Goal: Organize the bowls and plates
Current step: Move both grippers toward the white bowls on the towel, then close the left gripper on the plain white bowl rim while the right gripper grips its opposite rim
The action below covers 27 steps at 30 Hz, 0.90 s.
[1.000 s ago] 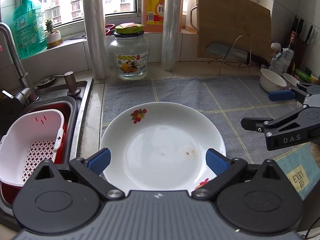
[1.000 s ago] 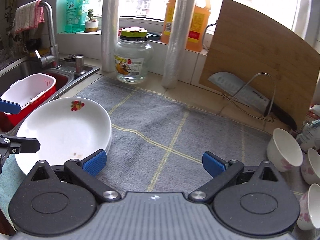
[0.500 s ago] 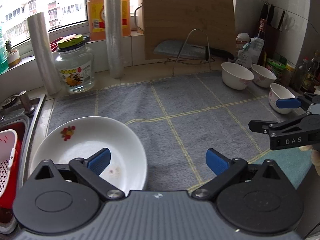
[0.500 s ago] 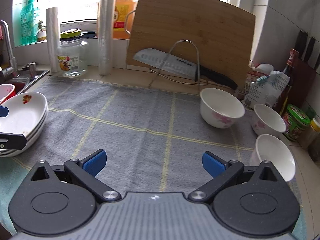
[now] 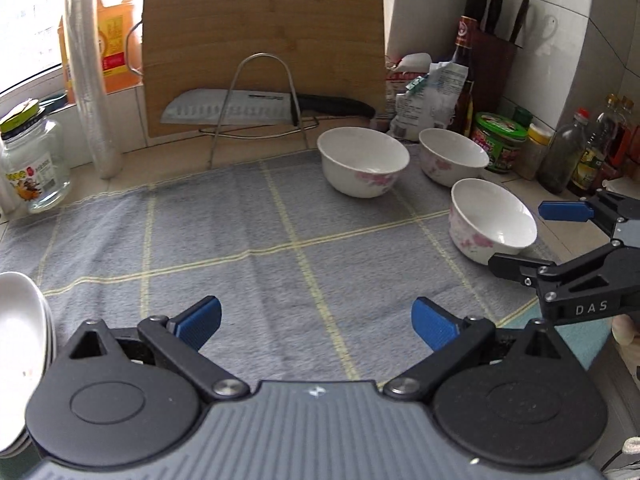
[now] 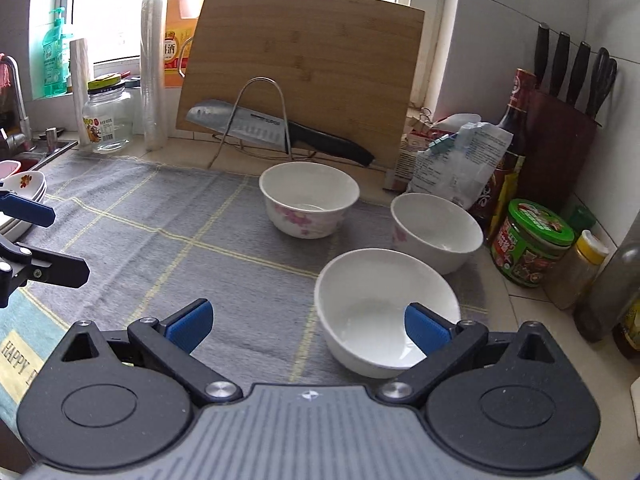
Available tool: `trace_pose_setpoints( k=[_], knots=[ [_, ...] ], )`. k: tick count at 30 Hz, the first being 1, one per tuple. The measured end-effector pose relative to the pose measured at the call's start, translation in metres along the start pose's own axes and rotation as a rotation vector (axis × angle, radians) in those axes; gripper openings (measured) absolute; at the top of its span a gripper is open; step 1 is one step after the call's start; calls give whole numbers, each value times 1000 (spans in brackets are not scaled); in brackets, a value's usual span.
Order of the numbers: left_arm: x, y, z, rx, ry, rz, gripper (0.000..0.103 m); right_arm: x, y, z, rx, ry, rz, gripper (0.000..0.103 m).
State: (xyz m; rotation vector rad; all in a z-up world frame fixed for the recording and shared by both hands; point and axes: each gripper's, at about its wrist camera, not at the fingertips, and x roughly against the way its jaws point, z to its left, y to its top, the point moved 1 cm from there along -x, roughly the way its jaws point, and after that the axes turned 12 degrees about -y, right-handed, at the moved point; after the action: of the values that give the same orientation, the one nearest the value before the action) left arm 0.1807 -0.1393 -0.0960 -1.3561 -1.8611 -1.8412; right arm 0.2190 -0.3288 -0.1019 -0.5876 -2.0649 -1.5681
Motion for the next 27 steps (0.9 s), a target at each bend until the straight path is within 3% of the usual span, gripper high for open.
trace_pose_setpoints(
  k=[8,15,21,27],
  knots=[
    [-39,22,-50,-118,-47,72,101,-20,-17,-48,34,37,39,103],
    [-74,36,-71,-328,-140,159,101,-45,-30,-64,21,72,89,103],
    [-106,44,-83,-516,-213,230,101,-56,-30,-69,115,122,93,103],
    [-131,50,-87,-634,-281,281,101,-69,-23,-73,252,202,91,101]
  ],
)
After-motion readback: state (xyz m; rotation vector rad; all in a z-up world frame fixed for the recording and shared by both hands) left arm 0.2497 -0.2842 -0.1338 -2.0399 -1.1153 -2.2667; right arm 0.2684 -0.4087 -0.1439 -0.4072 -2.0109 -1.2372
